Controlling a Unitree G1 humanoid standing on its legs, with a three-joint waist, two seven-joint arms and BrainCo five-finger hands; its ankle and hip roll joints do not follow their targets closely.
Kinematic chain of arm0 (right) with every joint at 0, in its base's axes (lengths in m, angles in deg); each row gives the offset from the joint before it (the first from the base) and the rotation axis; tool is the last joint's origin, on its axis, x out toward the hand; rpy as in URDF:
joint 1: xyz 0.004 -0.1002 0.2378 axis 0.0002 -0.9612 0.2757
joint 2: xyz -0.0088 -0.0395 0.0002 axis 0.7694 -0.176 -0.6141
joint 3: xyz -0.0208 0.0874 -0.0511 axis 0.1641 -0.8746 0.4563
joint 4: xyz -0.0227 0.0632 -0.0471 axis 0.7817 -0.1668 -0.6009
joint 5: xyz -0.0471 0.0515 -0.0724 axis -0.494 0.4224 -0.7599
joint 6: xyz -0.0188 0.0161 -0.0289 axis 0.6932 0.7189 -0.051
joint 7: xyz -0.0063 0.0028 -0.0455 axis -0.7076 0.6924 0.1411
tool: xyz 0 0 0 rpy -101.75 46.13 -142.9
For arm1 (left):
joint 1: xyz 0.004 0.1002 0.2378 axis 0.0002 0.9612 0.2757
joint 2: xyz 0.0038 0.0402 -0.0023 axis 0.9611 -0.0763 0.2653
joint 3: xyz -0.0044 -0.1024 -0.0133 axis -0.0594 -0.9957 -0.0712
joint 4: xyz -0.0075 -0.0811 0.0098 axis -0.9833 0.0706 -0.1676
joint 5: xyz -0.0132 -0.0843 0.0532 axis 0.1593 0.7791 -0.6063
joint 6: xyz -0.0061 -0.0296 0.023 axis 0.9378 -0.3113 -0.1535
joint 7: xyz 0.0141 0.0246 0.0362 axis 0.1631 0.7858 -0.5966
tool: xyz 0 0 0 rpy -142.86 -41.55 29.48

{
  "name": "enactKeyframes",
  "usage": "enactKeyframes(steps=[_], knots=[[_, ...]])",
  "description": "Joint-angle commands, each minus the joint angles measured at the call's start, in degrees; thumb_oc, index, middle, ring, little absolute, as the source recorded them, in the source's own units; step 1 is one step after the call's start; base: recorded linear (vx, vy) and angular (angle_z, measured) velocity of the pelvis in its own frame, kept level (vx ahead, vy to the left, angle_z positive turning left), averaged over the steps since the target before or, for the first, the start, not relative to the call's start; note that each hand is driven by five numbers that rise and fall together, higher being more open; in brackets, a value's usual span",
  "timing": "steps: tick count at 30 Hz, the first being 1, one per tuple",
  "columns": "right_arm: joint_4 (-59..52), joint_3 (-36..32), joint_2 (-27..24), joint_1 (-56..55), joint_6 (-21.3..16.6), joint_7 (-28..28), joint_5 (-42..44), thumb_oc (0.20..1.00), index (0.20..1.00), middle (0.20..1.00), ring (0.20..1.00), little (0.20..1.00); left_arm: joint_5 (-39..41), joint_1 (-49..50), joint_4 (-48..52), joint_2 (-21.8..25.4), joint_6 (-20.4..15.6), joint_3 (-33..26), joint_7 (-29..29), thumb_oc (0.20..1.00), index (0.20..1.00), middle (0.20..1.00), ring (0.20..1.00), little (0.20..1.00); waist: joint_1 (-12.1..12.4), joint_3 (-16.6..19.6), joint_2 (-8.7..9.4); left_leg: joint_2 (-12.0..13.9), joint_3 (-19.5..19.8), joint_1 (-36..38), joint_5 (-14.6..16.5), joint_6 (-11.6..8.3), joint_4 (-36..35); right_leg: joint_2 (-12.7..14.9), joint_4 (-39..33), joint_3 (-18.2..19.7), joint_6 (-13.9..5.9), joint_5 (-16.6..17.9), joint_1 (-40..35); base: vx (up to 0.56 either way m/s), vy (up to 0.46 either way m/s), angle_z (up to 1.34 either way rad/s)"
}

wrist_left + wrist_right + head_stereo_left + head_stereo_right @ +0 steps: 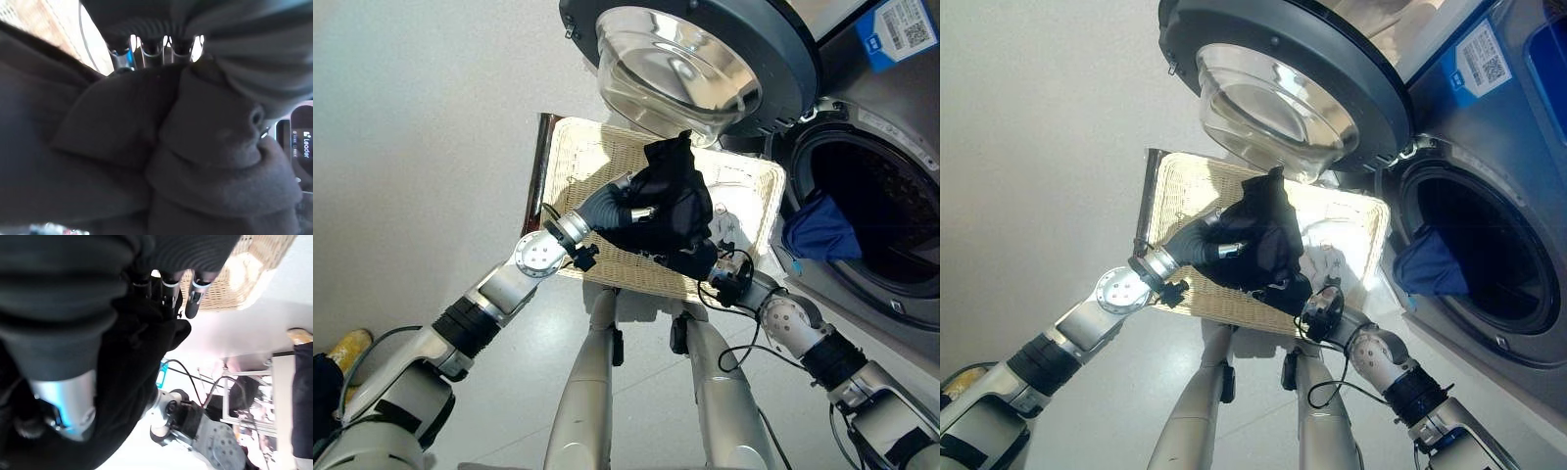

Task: Put the clothes into the washing machine.

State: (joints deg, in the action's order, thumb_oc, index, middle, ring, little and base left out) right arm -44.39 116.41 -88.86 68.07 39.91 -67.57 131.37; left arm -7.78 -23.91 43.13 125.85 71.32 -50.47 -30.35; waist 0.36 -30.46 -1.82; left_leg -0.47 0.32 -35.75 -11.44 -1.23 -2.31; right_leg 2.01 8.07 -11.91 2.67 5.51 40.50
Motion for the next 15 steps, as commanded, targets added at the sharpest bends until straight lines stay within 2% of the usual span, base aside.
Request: enactKeyframes(steps=[1, 8, 9, 15], knots=[[-9.55, -0.99, 2.70, -0.17, -5.07, 0.08, 5.62, 1.000, 1.000, 1.000, 1.000, 1.000, 0.54, -0.10, 4.60, -2.37, -1.20, 1.26, -2.74, 0.200, 0.200, 0.200, 0.200, 0.200, -1.19, 0.67, -0.84, -2.94, -1.87, -0.41, 0.69, 0.33, 1.07, 1.34, -1.69, 3.09, -8.42, 2.92, -2.45, 0.00, 0.000, 0.00], [-8.81, -2.15, 3.28, -0.96, -7.69, 1.52, 6.63, 1.000, 1.000, 1.000, 1.000, 1.000, 0.74, 0.38, 4.49, -2.15, -1.11, 1.16, -3.95, 0.200, 0.200, 0.200, 0.200, 0.200, -1.40, 0.67, -0.91, -2.87, -2.15, -0.34, 0.46, 0.40, 0.58, 1.37, -2.15, 3.30, -8.51, 3.39, -2.37, 0.00, 0.006, 0.00], [-8.39, -2.75, 3.89, -1.42, -9.12, 1.35, 7.86, 1.000, 1.000, 1.000, 1.000, 1.000, 0.63, 0.75, 4.33, -2.53, -0.43, 1.36, -5.06, 0.200, 0.200, 0.200, 0.200, 0.200, -1.56, 0.67, -1.11, -2.87, -2.33, -0.16, 0.38, 0.48, 0.36, 1.39, -2.25, 3.49, -8.57, 3.53, -2.39, 0.00, 0.045, -0.02], [-8.33, -2.85, 4.73, -1.46, -11.06, 2.80, 7.62, 1.000, 1.000, 1.000, 1.000, 1.000, 0.99, 0.55, 4.06, -2.54, 1.01, 1.82, -8.37, 0.200, 0.200, 0.200, 0.200, 0.200, -1.71, 0.67, -1.25, -2.92, -2.42, -0.10, 0.19, 0.50, 0.18, 1.42, -2.41, 3.76, -8.65, 3.90, -2.30, 0.00, 0.008, 0.00]])
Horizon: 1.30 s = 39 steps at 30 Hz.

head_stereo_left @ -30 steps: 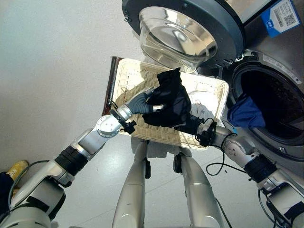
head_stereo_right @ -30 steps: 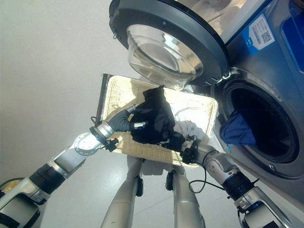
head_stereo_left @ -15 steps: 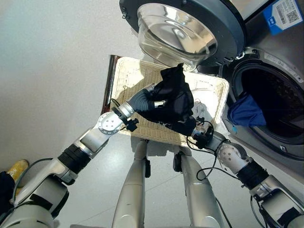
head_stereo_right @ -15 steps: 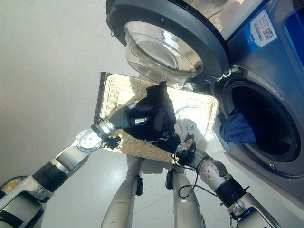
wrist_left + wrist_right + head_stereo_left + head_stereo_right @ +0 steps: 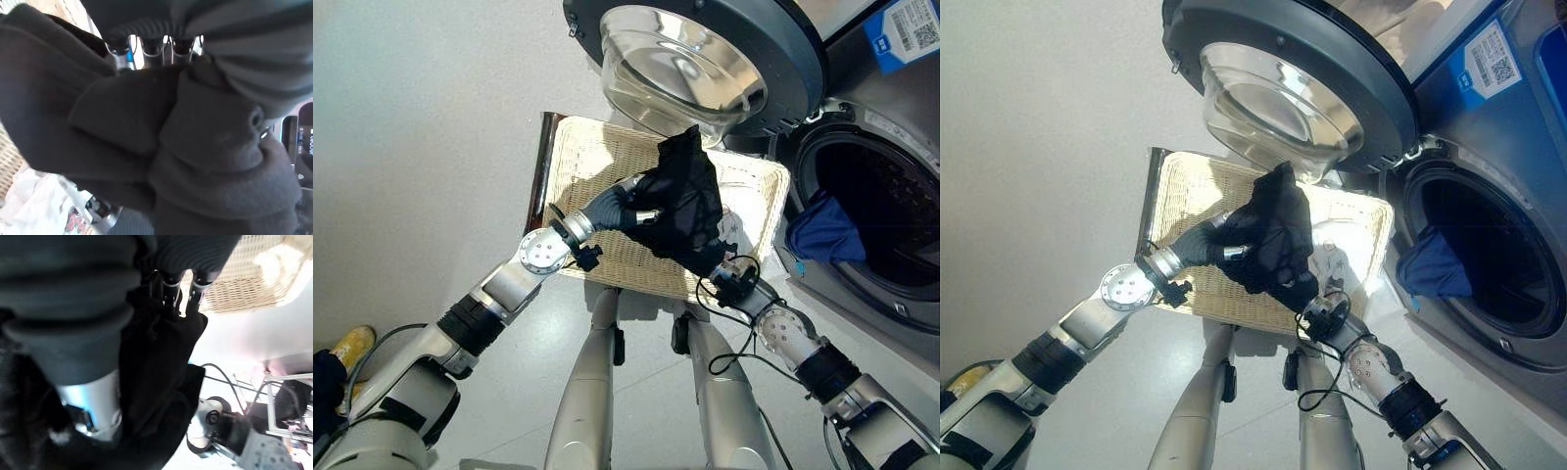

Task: Put the clothes into the washing machine.

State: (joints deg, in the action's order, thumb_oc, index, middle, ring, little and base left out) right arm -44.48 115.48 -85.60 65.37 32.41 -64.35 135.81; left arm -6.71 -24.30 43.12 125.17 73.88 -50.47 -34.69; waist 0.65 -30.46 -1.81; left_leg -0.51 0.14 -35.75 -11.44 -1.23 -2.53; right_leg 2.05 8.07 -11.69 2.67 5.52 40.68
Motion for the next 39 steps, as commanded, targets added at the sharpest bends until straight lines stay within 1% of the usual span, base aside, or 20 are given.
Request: enactKeyframes(steps=[1, 2, 5, 8, 9, 10, 11, 14, 16, 19, 20, 22, 24, 27, 28, 30, 32, 35, 38, 39], knots=[[-8.19, -1.88, 1.49, 1.46, -4.32, 0.23, 3.56, 0.457, 0.457, 0.457, 0.457, 0.457, 0.01, 0.92, 4.27, -1.90, -0.87, 1.93, -4.91, 0.200, 0.200, 0.200, 0.200, 0.200, -2.00, 0.67, -1.29, -2.83, -2.27, -0.08, 0.13, 0.48, 0.30, 1.38, -2.47, 3.57, -8.65, 4.00, -2.45, 0.00, 0.000, 0.00], [-8.15, -1.90, 1.54, 1.41, -4.56, 0.30, 3.69, 0.216, 0.216, 0.216, 0.216, 0.216, 0.04, 0.93, 4.29, -1.91, -0.59, 1.95, -5.22, 0.200, 0.200, 0.200, 0.200, 0.200, -2.02, 0.67, -1.32, -2.81, -2.31, -0.07, 0.13, 0.48, 0.29, 1.39, -2.47, 3.59, -8.65, 3.99, -2.45, 0.00, 0.000, 0.00], [-7.76, -1.85, 1.73, 1.26, -5.42, 0.14, 4.06, 0.200, 0.200, 0.200, 0.200, 0.200, -0.21, 1.06, 4.44, -2.03, 1.66, 2.45, -7.21, 0.200, 0.200, 0.200, 0.200, 0.200, -2.05, 0.67, -1.50, -2.79, -2.39, 0.09, 0.15, 0.53, 0.08, 1.38, -2.53, 3.66, -8.66, 3.91, -2.55, 0.00, 0.000, 0.00], [-7.89, -1.47, 1.43, 1.29, -6.00, 0.43, 3.54, 0.200, 0.200, 0.200, 0.200, 0.200, -2.56, 0.61, 3.83, -1.65, 6.29, 3.78, -6.87, 0.200, 0.200, 0.200, 0.200, 0.200, -2.19, 0.67, -1.67, -2.95, -2.42, -0.04, 0.04, 0.56, 0.18, 1.36, -2.44, 3.75, -8.68, 4.01, -2.41, 0.00, 0.000, 0.00], [-7.92, -1.31, 1.43, 1.29, -6.12, 0.56, 3.47, 0.200, 0.200, 0.200, 0.200, 0.200, -3.02, 0.55, 3.42, -1.58, 7.49, 4.09, -6.65, 0.335, 0.335, 0.335, 0.335, 0.335, -2.22, 0.67, -1.69, -2.95, -2.44, -0.03, 0.02, 0.56, 0.19, 1.36, -2.41, 3.78, -8.71, 4.03, -2.40, 0.00, 0.000, 0.00], [-7.90, -1.17, 1.17, 1.30, -6.42, 0.55, 3.57, 0.200, 0.200, 0.200, 0.200, 0.200, -4.01, 0.47, 2.98, -1.29, 9.71, 4.49, -5.90, 1.000, 1.000, 1.000, 1.000, 1.000, -2.25, 0.67, -1.73, -2.95, -2.49, -0.07, 0.03, 0.58, 0.24, 1.37, -2.37, 3.80, -8.76, 4.04, -2.33, 0.00, 0.000, 0.00], [-7.77, -1.02, 0.65, 1.40, -6.85, 0.45, 3.59, 0.200, 0.200, 0.200, 0.200, 0.200, -5.11, 0.43, 2.00, -0.61, 11.91, 4.87, -4.79, 1.000, 1.000, 1.000, 1.000, 1.000, -2.26, 0.67, -1.77, -2.93, -2.61, -0.17, -0.03, 0.57, 0.25, 1.41, -2.45, 3.74, -8.82, 4.14, -2.26, 0.00, 0.000, 0.00], [-7.45, -0.77, -0.19, 1.76, -7.33, 0.97, 2.81, 0.200, 0.200, 0.200, 0.200, 0.200, -7.58, 0.71, 0.42, 0.11, 14.54, 5.29, -3.42, 1.000, 1.000, 1.000, 1.000, 1.000, -2.18, 0.67, -1.85, -2.83, -2.73, -0.31, -0.17, 0.54, 0.21, 1.41, -2.46, 3.63, -8.86, 4.12, -2.21, 0.00, 0.000, 0.00], [-7.09, -0.69, -0.48, 1.91, -7.38, 0.69, 3.00, 0.200, 0.200, 0.200, 0.200, 0.200, -9.00, 0.94, -0.14, 0.39, 15.06, 5.20, -1.52, 1.000, 1.000, 1.000, 1.000, 1.000, -2.12, 0.67, -1.88, -2.79, -2.72, -0.39, -0.14, 0.54, 0.28, 1.36, -2.29, 3.57, -8.84, 3.99, -2.13, 0.00, 0.000, 0.00], [-6.65, -0.28, -0.57, 1.95, -7.34, 0.54, 2.96, 0.200, 0.200, 0.200, 0.200, 0.200, -11.93, 1.13, -1.64, 0.72, 16.25, 4.92, 5.24, 1.000, 1.000, 1.000, 1.000, 1.000, -1.97, 0.67, -1.91, -2.78, -2.66, -0.54, -0.14, 0.53, 0.53, 1.34, -1.94, 3.37, -8.84, 3.71, -2.08, 0.00, 0.000, 0.00], [-6.21, -0.16, -0.55, 2.09, -6.85, 0.94, 2.86, 0.200, 0.200, 0.200, 0.200, 0.200, -14.00, 1.10, -2.79, 0.87, 16.27, 4.60, 10.30, 1.000, 1.000, 1.000, 1.000, 1.000, -1.89, 0.67, -1.92, -2.80, -2.61, -0.53, -0.11, 0.52, 0.63, 1.32, -1.80, 3.31, -8.80, 3.57, -2.10, 0.00, 0.000, 0.00], [-5.20, -0.20, -0.53, 2.39, -6.13, 2.12, 2.38, 0.200, 0.200, 0.200, 0.200, 0.200, -16.81, 0.99, -4.17, 1.06, 15.21, 3.77, 16.00, 1.000, 1.000, 1.000, 1.000, 1.000, -1.74, 0.67, -1.89, -2.83, -2.47, -0.32, -0.09, 0.49, 0.59, 1.30, -1.82, 3.26, -8.75, 3.40, -2.35, 0.00, 0.000, 0.00], [-3.47, -0.53, -0.19, 2.29, -6.35, 2.21, 3.12, 0.200, 0.200, 0.200, 0.200, 0.200, -20.73, 1.27, -5.73, 1.09, 14.88, 2.23, 23.90, 1.000, 1.000, 1.000, 1.000, 1.000, -1.54, 0.67, -1.87, -2.89, -2.22, -0.12, -0.01, 0.37, 0.74, 1.26, -1.74, 3.32, -8.68, 3.15, -2.61, 0.00, 0.000, 0.00], [-2.03, -1.18, 0.48, 2.40, -6.64, 2.51, 5.48, 0.200, 0.200, 0.200, 0.200, 0.200, -24.77, 0.83, -8.03, 1.61, 14.67, 1.04, 30.52, 1.000, 1.000, 1.000, 1.000, 1.000, -1.49, 0.67, -1.74, -2.94, -1.91, 0.09, 0.07, 0.29, 1.06, 1.08, -1.20, 3.51, -8.54, 2.81, -2.75, 0.00, -0.010, 0.01], [-1.15, -1.58, 1.03, 2.45, -6.88, 2.41, 7.73, 0.200, 0.200, 0.200, 0.200, 0.200, -23.82, 0.68, -9.43, 1.52, 14.42, -0.40, 34.93, 1.000, 1.000, 1.000, 1.000, 1.000, -1.50, 0.67, -1.65, -2.95, -1.88, 0.23, 0.09, 0.18, 1.20, 0.94, -0.97, 3.66, -8.45, 2.58, -2.86, 0.00, 0.000, 0.00], [0.88, -2.70, 1.81, 1.74, -7.83, 1.74, 11.18, 0.200, 0.200, 0.200, 0.200, 0.200, -22.16, 1.47, -12.18, 0.89, 12.97, -3.75, 40.37, 1.000, 1.000, 1.000, 1.000, 1.000, -1.56, 0.67, -1.61, -2.87, -1.94, 0.54, 0.23, -0.04, 1.42, 0.85, -0.65, 3.94, -8.29, 2.24, -3.02, 0.00, 0.000, 0.00], [4.58, -4.74, 3.98, 0.82, -11.36, 2.25, 16.52, 0.200, 0.200, 0.200, 0.200, 0.200, -18.55, 3.05, -16.93, -0.83, 10.37, -8.75, 48.14, 1.000, 1.000, 1.000, 1.000, 1.000, -1.70, 0.67, -1.96, -2.68, -2.16, 0.78, 0.46, -0.48, 1.57, 0.70, -0.03, 4.43, -8.01, 1.66, -2.83, 0.01, 0.009, -0.05], [7.40, -6.80, 5.83, 0.18, -14.38, 3.44, 20.23, 0.200, 0.200, 0.200, 0.200, 0.200, -14.98, 4.30, -19.56, -2.09, 10.21, -11.34, 51.14, 1.000, 1.000, 1.000, 1.000, 1.000, -1.82, 0.67, -2.46, -2.58, -2.40, 1.08, 0.55, -0.82, 1.39, 0.67, 0.14, 4.71, -7.84, 1.27, -2.91, 0.01, 0.014, -0.11], [10.29, -8.21, 7.27, 0.07, -16.72, 3.88, 22.23, 0.200, 0.200, 0.200, 0.200, 0.200, -12.03, 5.33, -21.90, -3.33, 10.07, -12.87, 51.14, 1.000, 1.000, 1.000, 1.000, 1.000, -1.93, 0.67, -3.24, -2.53, -2.72, 1.22, 0.57, -1.02, 1.27, 0.65, 0.31, 4.96, -7.63, 1.01, -2.72, 0.02, 0.037, -0.07], [13.66, -9.67, 8.35, 0.55, -17.75, 4.18, 23.98, 0.200, 0.200, 0.200, 0.200, 0.200, -8.53, 6.47, -24.91, -5.07, 9.05, -14.06, 50.65, 1.000, 1.000, 1.000, 1.000, 1.000, -2.10, 0.67, -4.30, -2.51, -3.33, 1.26, 0.72, -1.22, 1.49, 0.70, 0.55, 5.15, -7.31, 0.69, -2.42, 0.02, 0.068, -0.05]])
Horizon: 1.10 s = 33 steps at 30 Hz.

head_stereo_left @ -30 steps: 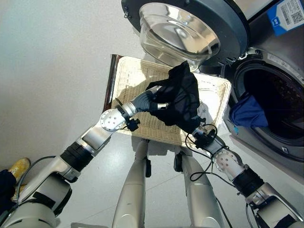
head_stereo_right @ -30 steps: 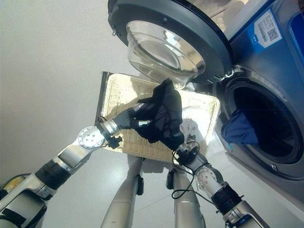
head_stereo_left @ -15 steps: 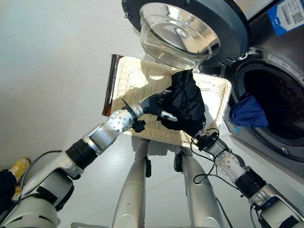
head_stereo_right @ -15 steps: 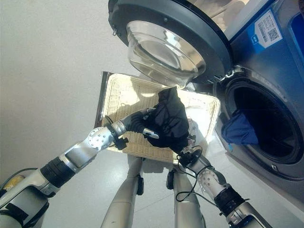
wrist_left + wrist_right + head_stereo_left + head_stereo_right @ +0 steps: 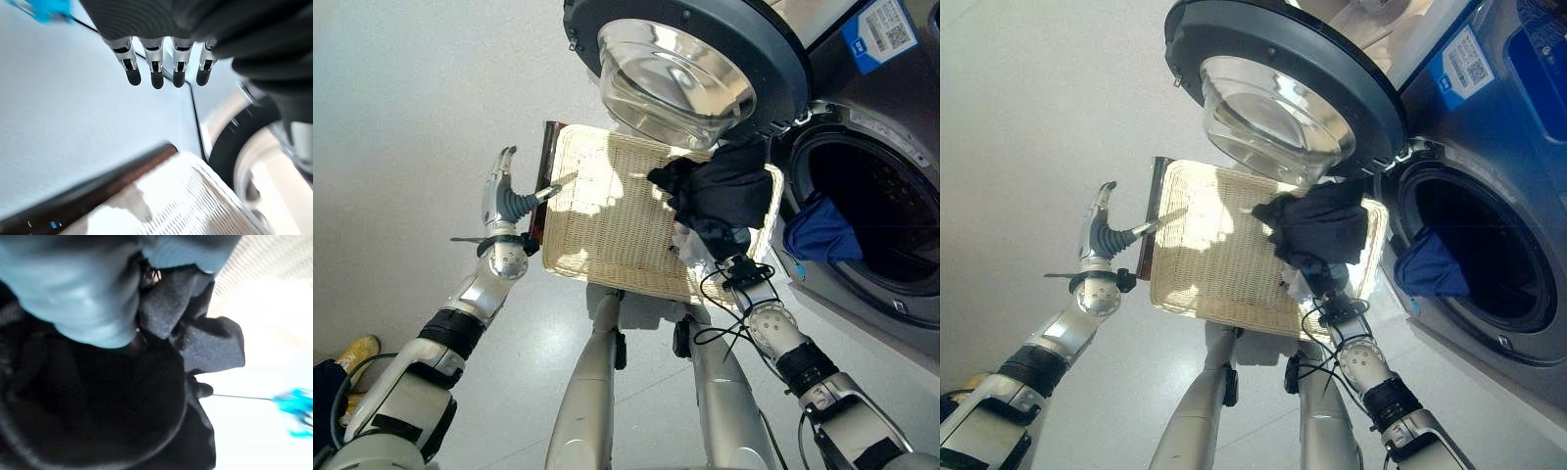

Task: Put the clothes into the washing machine.

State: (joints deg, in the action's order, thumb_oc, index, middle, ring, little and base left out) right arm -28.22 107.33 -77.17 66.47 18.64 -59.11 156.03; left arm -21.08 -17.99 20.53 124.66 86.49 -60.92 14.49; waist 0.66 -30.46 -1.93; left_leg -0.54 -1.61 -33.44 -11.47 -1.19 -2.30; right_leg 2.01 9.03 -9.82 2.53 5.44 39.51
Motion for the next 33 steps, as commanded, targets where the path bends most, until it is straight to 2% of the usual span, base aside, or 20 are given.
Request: enactKeyframes(steps=[1, 7, 8, 13, 18, 21, 23, 24, 25, 26, 27, 28, 29, 30, 33], knots=[[-2.20, -1.72, -0.05, -0.16, -4.00, -0.95, 4.29, 0.200, 0.200, 0.200, 0.200, 0.200, 6.35, 0.02, -2.65, -4.69, -3.50, -3.79, 1.28, 1.000, 1.000, 1.000, 1.000, 1.000, -2.07, 0.67, -4.34, -2.44, -1.71, -1.52, 0.56, -1.27, 1.42, 0.70, -0.48, 3.34, -7.09, 1.09, -0.81, 0.03, 0.077, -0.08], [8.13, -5.83, 0.33, 3.95, -2.18, -0.21, 4.83, 0.200, 0.200, 0.200, 0.200, 0.200, 11.39, 0.46, -10.69, -8.26, -6.99, -3.09, -1.39, 1.000, 1.000, 1.000, 1.000, 1.000, -2.51, 0.67, -7.13, -2.48, -3.21, -1.49, 0.94, -1.81, 2.37, 1.24, -0.23, 3.45, -6.31, 0.39, -0.57, 0.03, 0.043, -0.12], [9.97, -6.37, 0.70, 4.72, -1.56, 2.03, 5.70, 0.200, 0.200, 0.200, 0.200, 0.200, 12.14, 0.29, -12.18, -9.10, -8.11, -2.60, -1.89, 1.000, 1.000, 1.000, 1.000, 1.000, -2.69, 0.67, -7.46, -2.52, -3.49, -1.33, 1.29, -1.92, 2.73, 1.25, 0.15, 3.50, -6.19, -0.20, -0.68, 0.03, 0.004, -0.13], [13.46, -7.49, 1.50, 5.42, -0.55, 6.93, 5.81, 0.200, 0.200, 0.200, 0.200, 0.200, 12.75, 0.84, -13.63, -11.55, -10.77, -1.01, -2.70, 1.000, 1.000, 1.000, 1.000, 1.000, -3.21, 0.67, -8.08, -2.22, -4.49, -2.67, 1.13, -1.98, 3.56, 1.00, 0.57, 3.89, -5.80, 0.12, 0.72, 0.03, -0.014, -0.15], [14.63, -9.29, 1.07, 5.62, -2.14, 6.11, 8.54, 0.200, 0.200, 0.200, 0.200, 0.200, 12.73, 2.70, -13.99, -13.22, -12.46, 0.13, -3.07, 1.000, 1.000, 1.000, 1.000, 1.000, -3.73, 0.67, -8.44, -2.04, -5.35, -2.78, 1.61, -2.15, 4.46, 0.92, 1.19, 4.23, -5.66, -0.38, 1.02, 0.04, -0.051, -0.13], [14.60, -12.75, -0.16, 7.89, -5.48, 5.51, 13.86, 0.200, 0.200, 0.200, 0.200, 0.200, 12.43, 3.13, -14.02, -13.36, -12.40, 0.84, -4.04, 1.000, 1.000, 1.000, 1.000, 1.000, -3.87, 0.67, -8.58, -1.72, -5.88, -3.24, 2.03, -2.34, 5.43, 0.82, 1.94, 4.23, -5.71, -0.79, 1.44, 0.05, -0.099, -0.11], [12.66, -18.45, -3.91, 11.95, -11.42, 4.78, 19.03, 0.200, 0.200, 0.200, 0.200, 0.200, 11.05, 4.08, -13.87, -12.78, -12.72, 1.43, -4.69, 1.000, 1.000, 1.000, 1.000, 1.000, -4.00, 0.67, -8.42, -1.33, -6.07, -3.61, 2.63, -2.52, 6.18, 0.57, 2.51, 4.13, -5.83, -1.30, 1.67, 0.06, -0.152, -0.08], [12.66, -18.45, -3.91, 11.95, -11.42, 4.78, 19.03, 0.200, 0.200, 0.200, 0.200, 0.200, 11.05, 4.08, -13.87, -12.78, -12.72, 1.43, -4.69, 1.000, 1.000, 1.000, 1.000, 1.000, -4.00, 0.67, -8.42, -1.33, -6.07, -3.61, 2.63, -2.52, 6.18, 0.57, 2.51, 4.13, -5.83, -1.30, 1.67, 0.05, -0.146, -0.05], [11.86, -21.63, -6.81, 14.85, -15.97, 7.63, 20.05, 0.200, 0.200, 0.200, 0.200, 0.200, 10.87, 4.83, -13.06, -11.67, -12.79, 2.10, -4.87, 1.000, 1.000, 1.000, 1.000, 1.000, -3.93, 0.67, -8.32, -1.09, -6.08, -3.66, 3.00, -2.62, 6.45, 0.40, 2.66, 4.00, -5.87, -1.45, 1.72, 0.03, -0.088, -0.01], [11.88, -22.31, -7.40, 15.51, -17.60, 8.86, 20.05, 0.200, 0.200, 0.200, 0.200, 0.200, 10.87, 4.97, -12.95, -11.42, -12.87, 2.17, -5.05, 1.000, 1.000, 1.000, 1.000, 1.000, -3.87, 0.67, -8.31, -1.03, -6.10, -3.67, 3.09, -2.64, 6.51, 0.36, 2.69, 3.98, -5.88, -1.47, 1.75, 0.05, -0.110, -0.01], [12.02, -23.97, -8.93, 16.90, -18.97, 11.20, 20.05, 0.200, 0.200, 0.200, 0.200, 0.200, 11.00, 5.37, -12.70, -10.87, -13.00, 2.33, -5.26, 1.000, 1.000, 1.000, 1.000, 1.000, -3.90, 0.67, -8.29, -0.96, -6.10, -3.69, 3.21, -2.70, 6.61, 0.26, 2.74, 3.98, -5.88, -1.51, 1.76, 0.03, -0.087, -0.06], [13.19, -26.63, -12.17, 19.61, -23.49, 16.52, 20.05, 0.200, 0.200, 0.200, 0.200, 0.200, 11.03, 5.73, -12.12, -9.92, -13.18, 2.56, -5.47, 1.000, 1.000, 1.000, 1.000, 1.000, -3.67, 0.67, -8.28, -0.80, -6.10, -4.46, 3.10, -2.72, 6.93, 0.00, 2.73, 3.97, -5.78, -1.04, 2.40, 0.06, -0.101, -0.08], [14.58, -28.23, -14.25, 20.49, -25.49, 19.58, 20.05, 0.200, 0.200, 0.200, 0.200, 0.200, 11.29, 6.43, -11.71, -9.12, -13.20, 2.83, -5.69, 1.000, 1.000, 1.000, 1.000, 1.000, -3.73, 0.67, -8.13, -0.77, -5.84, -4.10, 3.68, -2.84, 7.16, -0.04, 3.02, 3.96, -5.86, -1.55, 2.00, 0.08, -0.133, -0.13], [18.43, -29.68, -19.71, 23.02, -29.88, 27.13, 17.69, 0.200, 0.200, 0.200, 0.200, 0.200, 12.48, 7.19, -10.14, -7.25, -12.89, 3.87, -5.76, 1.000, 1.000, 1.000, 1.000, 1.000, -3.59, 0.67, -7.91, -0.72, -5.57, -4.21, 4.10, -2.88, 7.73, -0.20, 3.45, 3.78, -5.78, -1.74, 1.99, 0.08, -0.109, -0.11], [20.40, -30.22, -25.71, 26.63, -34.32, 38.02, 12.50, 0.200, 0.200, 0.200, 0.200, 0.200, 13.47, 7.45, -7.77, -5.19, -12.16, 4.56, -5.82, 1.000, 1.000, 1.000, 1.000, 1.000, -3.24, 0.67, -7.80, -0.59, -5.50, -5.45, 3.99, -2.81, 8.50, -0.41, 4.03, 3.51, -5.47, -1.44, 2.97, 0.03, -0.079, -0.10]])
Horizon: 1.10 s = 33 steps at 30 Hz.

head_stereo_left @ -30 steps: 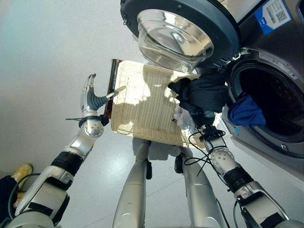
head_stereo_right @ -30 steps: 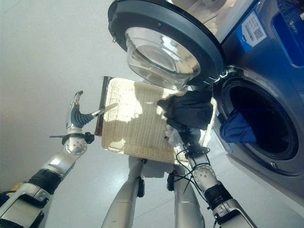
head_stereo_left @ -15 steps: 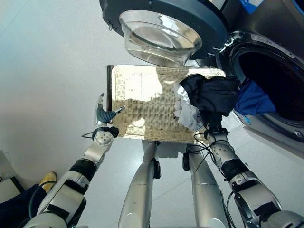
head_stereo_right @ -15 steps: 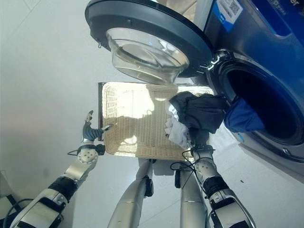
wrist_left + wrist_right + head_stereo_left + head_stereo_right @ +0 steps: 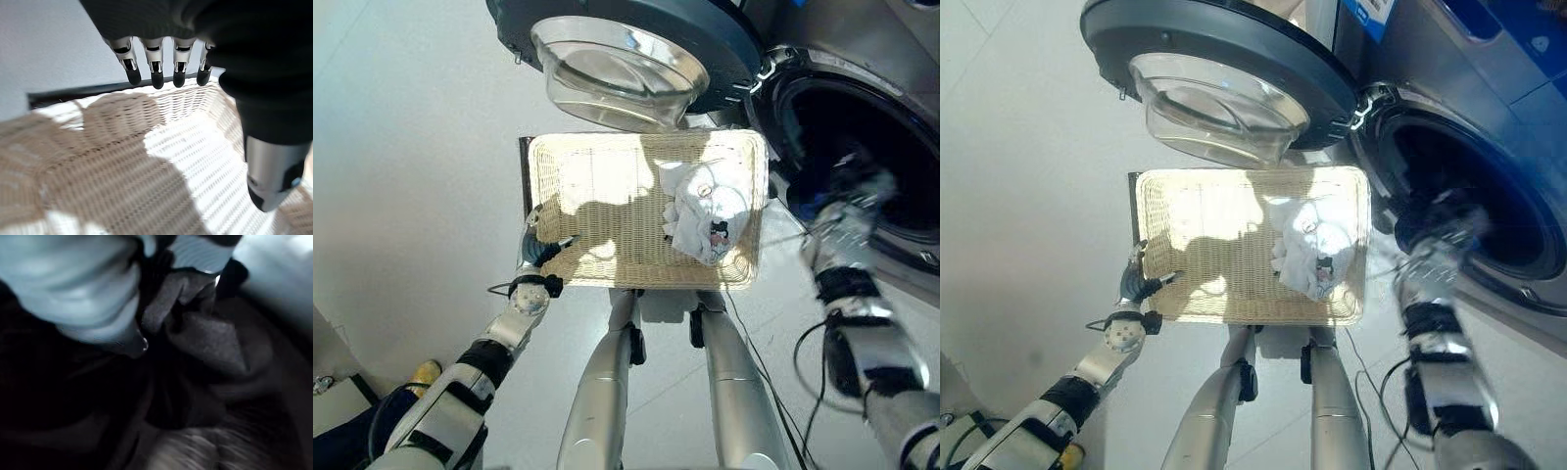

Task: Put the clothes into the washing machine.

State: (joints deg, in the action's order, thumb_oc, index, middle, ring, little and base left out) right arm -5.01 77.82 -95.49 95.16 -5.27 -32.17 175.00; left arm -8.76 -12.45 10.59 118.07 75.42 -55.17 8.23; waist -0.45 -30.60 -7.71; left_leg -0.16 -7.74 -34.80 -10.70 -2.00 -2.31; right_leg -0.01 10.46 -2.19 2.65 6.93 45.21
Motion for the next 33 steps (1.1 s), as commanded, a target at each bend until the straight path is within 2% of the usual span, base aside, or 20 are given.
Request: enactKeyframes(steps=[1, 2, 5, 6, 7, 8, 9, 10, 11, 13, 14, 16, 17, 20, 22, 25, 26, 28, 32, 33], knots=[[-2.02, -0.61, -9.59, -1.40, -12.26, 13.81, -7.52, 0.200, 0.200, 0.200, 0.200, 0.200, 1.44, 2.16, 2.75, 2.15, -0.90, -0.88, 0.22, 1.000, 1.000, 1.000, 1.000, 1.000, -2.13, 0.81, -1.86, -1.04, 0.78, -3.85, 3.70, -2.07, 8.84, 1.55, 3.02, -4.16, -5.56, -3.45, -2.99, 0.04, -0.114, -0.14], [-0.81, -0.63, -13.55, -0.01, -15.40, 17.14, -9.71, 0.200, 0.200, 0.200, 0.200, 0.200, 2.30, 2.12, 4.10, 3.44, -0.36, -0.29, -0.26, 1.000, 1.000, 1.000, 1.000, 1.000, -2.21, 0.81, -1.69, -1.14, 1.07, -4.43, 3.98, -2.11, 9.71, 1.44, 3.95, -4.24, -5.37, -3.83, -2.55, 0.03, -0.090, -0.16], [-0.29, -0.30, -16.87, 0.21, -16.40, 18.79, -9.72, 0.200, 0.200, 0.200, 0.200, 0.200, 2.65, 1.84, 5.55, 4.86, 0.47, -0.39, -1.47, 1.000, 1.000, 1.000, 1.000, 1.000, -2.30, 0.81, -1.57, -1.18, 1.13, -5.93, 3.57, -1.98, 10.79, 1.42, 4.94, -4.39, -5.16, -3.47, -1.20, 0.01, -0.061, -0.06], [0.38, -0.24, -17.61, -0.22, -15.42, 19.61, -9.81, 0.263, 0.263, 0.263, 0.263, 0.263, 2.65, 1.67, 5.89, 5.28, 0.70, -0.27, -1.78, 1.000, 1.000, 1.000, 1.000, 1.000, -2.43, 0.81, -1.52, -1.18, 1.17, -6.23, 3.56, -1.94, 11.04, 1.42, 5.26, -4.41, -5.15, -3.49, -0.88, 0.05, -0.051, 0.03], [2.44, 0.75, -19.34, -1.44, -8.35, 20.52, -11.89, 1.000, 1.000, 1.000, 1.000, 1.000, 2.92, 1.30, 7.08, 6.14, 1.76, 0.46, -2.43, 1.000, 1.000, 1.000, 1.000, 1.000, -2.53, 0.81, -1.51, -1.42, 1.44, -6.18, 4.22, -1.88, 11.87, 1.43, 6.59, -4.24, -5.13, -4.47, -0.68, 0.05, -0.039, 0.04], [3.32, 1.35, -19.74, -1.93, -3.42, 19.98, -12.70, 1.000, 1.000, 1.000, 1.000, 1.000, 3.13, 1.15, 7.55, 6.51, 2.11, 0.68, -2.67, 1.000, 1.000, 1.000, 1.000, 1.000, -2.55, 0.81, -1.50, -1.52, 1.52, -6.31, 4.30, -1.83, 12.18, 1.46, 6.94, -4.22, -5.08, -4.61, -0.49, 0.05, -0.028, 0.04], [5.28, 2.76, -20.35, -2.39, 6.43, 17.80, -12.82, 1.000, 1.000, 1.000, 1.000, 1.000, 3.83, 0.87, 8.12, 7.14, 2.25, 0.75, -3.15, 1.000, 1.000, 1.000, 1.000, 1.000, -2.43, 0.81, -1.49, -1.65, 1.57, -6.84, 4.23, -1.74, 12.53, 1.55, 7.14, -4.22, -5.07, -4.47, 0.02, 0.01, -0.009, 0.03], [5.28, 2.76, -20.35, -2.39, 6.43, 17.80, -12.82, 1.000, 1.000, 1.000, 1.000, 1.000, 3.83, 0.87, 8.12, 7.14, 2.25, 0.75, -3.15, 1.000, 1.000, 1.000, 1.000, 1.000, -2.43, 0.81, -1.49, -1.65, 1.57, -6.84, 4.23, -1.74, 12.53, 1.55, 7.14, -4.22, -5.07, -4.47, 0.02, 0.01, -0.009, 0.03], [6.23, 3.23, -20.43, -2.70, 10.75, 16.13, -12.59, 1.000, 1.000, 1.000, 1.000, 1.000, 4.06, 0.88, 8.32, 7.32, 2.29, 0.80, -3.34, 1.000, 1.000, 1.000, 1.000, 1.000, -2.39, 0.81, -1.46, -1.70, 1.56, -6.80, 4.29, -1.70, 12.59, 1.64, 7.17, -4.28, -5.09, -4.54, -0.05, 0.00, 0.000, 0.00], [10.13, 7.08, -20.01, -5.39, 32.06, 7.55, -20.49, 1.000, 1.000, 1.000, 1.000, 1.000, 4.43, 0.42, 8.75, 8.73, 2.04, 0.30, -4.94, 1.000, 1.000, 1.000, 1.000, 1.000, -1.91, 0.81, -0.87, -1.68, 1.42, -7.53, 4.07, -1.30, 12.60, 1.97, 6.67, -4.82, -5.06, -3.75, 0.57, -0.01, -0.089, 0.04], [11.17, 8.19, -19.52, -6.80, 36.99, 3.51, -25.19, 1.000, 1.000, 1.000, 1.000, 1.000, 4.36, 0.45, 9.17, 9.37, 2.04, 0.15, -5.24, 1.000, 1.000, 1.000, 1.000, 1.000, -1.69, 0.81, -0.59, -1.66, 1.46, -7.73, 4.15, -1.19, 12.61, 2.17, 6.35, -5.10, -5.10, -3.52, 0.62, -0.02, -0.103, 0.05], [12.90, 9.42, -18.75, -8.37, 39.89, -0.32, -30.42, 1.000, 1.000, 1.000, 1.000, 1.000, 4.17, 0.41, 9.27, 9.86, 1.79, -0.17, -5.70, 1.000, 1.000, 1.000, 1.000, 1.000, -1.43, 0.81, -0.20, -1.64, 1.47, -7.91, 4.24, -1.07, 12.71, 2.35, 6.02, -5.48, -5.18, -3.13, 0.64, -0.02, -0.079, 0.10], [13.48, 10.66, -17.14, -9.90, 42.12, -4.09, -36.34, 1.000, 1.000, 1.000, 1.000, 1.000, 3.87, 0.49, 9.25, 9.78, 1.44, -0.60, -6.03, 1.000, 1.000, 1.000, 1.000, 1.000, -1.27, 0.81, 0.17, -1.66, 1.40, -7.95, 4.20, -0.91, 12.42, 2.37, 5.44, -5.79, -5.25, -2.68, 0.56, -0.02, -0.069, 0.07], [13.11, 14.16, -14.37, -11.44, 42.84, -8.20, -46.76, 1.000, 1.000, 1.000, 1.000, 1.000, 2.38, 0.23, 9.20, 9.43, 0.56, -1.16, -6.24, 1.000, 1.000, 1.000, 1.000, 1.000, -1.00, 0.81, 0.76, -1.60, 1.07, -8.32, 3.98, -0.66, 11.82, 2.46, 4.28, -6.31, -5.44, -1.77, 0.68, -0.01, -0.018, 0.01], [11.98, 16.18, -12.82, -11.36, 41.15, -8.63, -50.24, 1.000, 1.000, 1.000, 1.000, 1.000, 2.12, -0.08, 9.76, 9.29, 0.60, -1.45, -5.81, 1.000, 1.000, 1.000, 1.000, 1.000, -0.88, 0.81, 1.02, -1.58, 0.96, -8.30, 3.79, -0.63, 11.33, 2.35, 3.75, -6.42, -5.55, -1.44, 0.59, -0.01, 0.008, -0.03], [7.94, 17.40, -10.20, -12.55, 37.88, -8.10, -52.08, 1.000, 1.000, 1.000, 1.000, 1.000, 1.53, -0.26, 10.60, 8.91, -0.05, -2.46, -5.30, 1.000, 1.000, 1.000, 1.000, 1.000, -0.99, 0.81, 1.31, -1.48, 0.83, -8.21, 3.62, -0.53, 10.68, 1.97, 3.68, -6.18, -5.58, -1.47, 0.63, -0.02, 0.041, -0.01], [5.16, 17.79, -8.28, -13.73, 35.56, -7.95, -51.44, 1.000, 1.000, 1.000, 1.000, 1.000, 1.10, -0.52, 11.22, 8.43, -0.77, -2.85, -5.09, 1.000, 1.000, 1.000, 1.000, 1.000, -1.19, 0.81, 1.39, -1.44, 0.65, -8.15, 3.51, -0.44, 10.38, 1.69, 3.80, -5.89, -5.58, -1.49, 0.75, -0.04, 0.057, 0.00], [3.23, 17.33, -6.46, -15.27, 34.25, -7.42, -51.90, 1.000, 1.000, 1.000, 1.000, 1.000, 0.63, -0.64, 11.62, 7.87, -1.45, -3.09, -4.94, 1.000, 1.000, 1.000, 1.000, 1.000, -1.39, 0.81, 1.50, -1.51, 0.63, -7.98, 3.50, -0.40, 10.24, 1.59, 3.88, -5.68, -5.67, -1.53, 0.71, -0.03, 0.053, -0.01], [-2.99, 17.47, -1.39, -19.89, 29.69, -3.47, -55.29, 1.000, 1.000, 1.000, 1.000, 1.000, -0.53, -1.32, 14.00, 6.40, -2.97, -3.39, -6.09, 1.000, 1.000, 1.000, 1.000, 1.000, -2.25, 0.81, 1.59, -1.71, 0.22, -7.53, 3.30, -0.16, 9.48, 1.17, 3.49, -4.85, -5.80, -1.12, 0.78, -0.04, 0.094, 0.01], [-6.13, 17.99, 0.45, -21.72, 27.12, 0.47, -58.36, 1.000, 1.000, 1.000, 1.000, 1.000, -0.92, -1.78, 15.51, 5.84, -3.36, -3.02, -7.55, 1.000, 1.000, 1.000, 1.000, 1.000, -2.72, 0.81, 1.66, -1.74, -0.01, -7.22, 3.30, -0.08, 9.20, 1.11, 3.08, -4.47, -5.87, -0.86, 0.60, -0.04, 0.113, -0.02]])
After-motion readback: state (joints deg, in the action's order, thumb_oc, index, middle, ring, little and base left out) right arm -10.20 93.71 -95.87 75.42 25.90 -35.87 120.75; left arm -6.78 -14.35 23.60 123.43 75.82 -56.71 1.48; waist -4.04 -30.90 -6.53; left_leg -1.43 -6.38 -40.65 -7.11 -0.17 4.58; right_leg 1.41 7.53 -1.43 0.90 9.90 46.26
